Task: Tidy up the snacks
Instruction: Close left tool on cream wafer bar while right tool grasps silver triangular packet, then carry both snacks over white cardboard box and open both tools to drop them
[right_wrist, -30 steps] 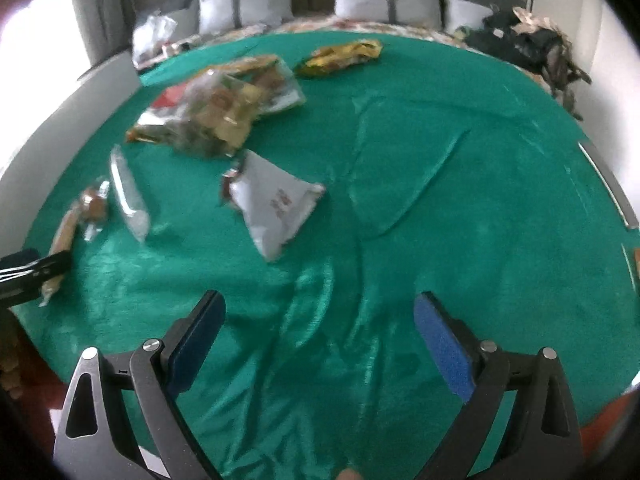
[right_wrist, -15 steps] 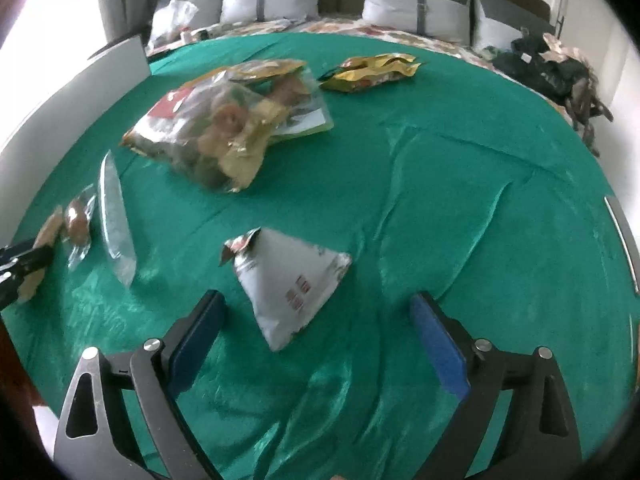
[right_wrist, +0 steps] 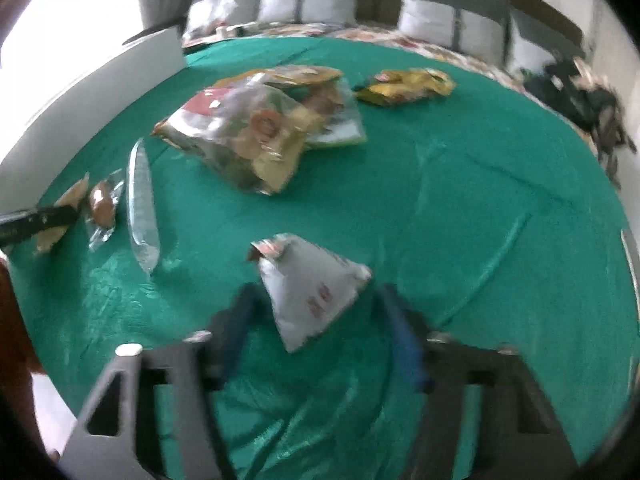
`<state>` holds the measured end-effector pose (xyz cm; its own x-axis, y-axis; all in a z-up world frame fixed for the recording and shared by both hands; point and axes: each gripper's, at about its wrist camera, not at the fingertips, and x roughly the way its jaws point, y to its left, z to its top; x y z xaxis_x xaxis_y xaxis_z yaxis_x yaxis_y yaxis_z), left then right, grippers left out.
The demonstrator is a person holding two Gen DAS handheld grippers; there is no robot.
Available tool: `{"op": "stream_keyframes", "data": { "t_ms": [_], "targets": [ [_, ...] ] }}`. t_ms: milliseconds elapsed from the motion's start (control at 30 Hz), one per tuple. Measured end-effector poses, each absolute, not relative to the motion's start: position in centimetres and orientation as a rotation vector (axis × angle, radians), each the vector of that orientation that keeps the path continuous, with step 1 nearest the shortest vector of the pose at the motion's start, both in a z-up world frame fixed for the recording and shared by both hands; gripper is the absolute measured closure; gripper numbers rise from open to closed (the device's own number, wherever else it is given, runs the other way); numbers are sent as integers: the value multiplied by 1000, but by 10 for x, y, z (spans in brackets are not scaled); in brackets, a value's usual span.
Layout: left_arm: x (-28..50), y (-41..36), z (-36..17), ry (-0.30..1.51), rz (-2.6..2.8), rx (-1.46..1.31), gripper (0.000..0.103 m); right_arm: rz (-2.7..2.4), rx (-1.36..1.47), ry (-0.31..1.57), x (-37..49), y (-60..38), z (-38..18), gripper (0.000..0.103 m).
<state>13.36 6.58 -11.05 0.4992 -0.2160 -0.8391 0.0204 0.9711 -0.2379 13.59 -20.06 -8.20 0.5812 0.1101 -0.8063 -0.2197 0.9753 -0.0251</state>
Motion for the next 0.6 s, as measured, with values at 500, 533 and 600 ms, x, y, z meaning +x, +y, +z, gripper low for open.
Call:
{"op": "stream_keyframes", "data": {
  "t_ms": [500, 533, 600],
  "targets": [
    [129, 85, -87, 990, -232, -336, 86, 167, 117, 976, 142, -232, -63, 75],
    [129, 83, -88, 990, -232, -328, 86, 172, 138, 966, 141, -233, -59, 75],
    [130, 79, -87, 988, -232, -301, 86, 183, 165, 956, 142, -232, -54, 75]
  ]
}}
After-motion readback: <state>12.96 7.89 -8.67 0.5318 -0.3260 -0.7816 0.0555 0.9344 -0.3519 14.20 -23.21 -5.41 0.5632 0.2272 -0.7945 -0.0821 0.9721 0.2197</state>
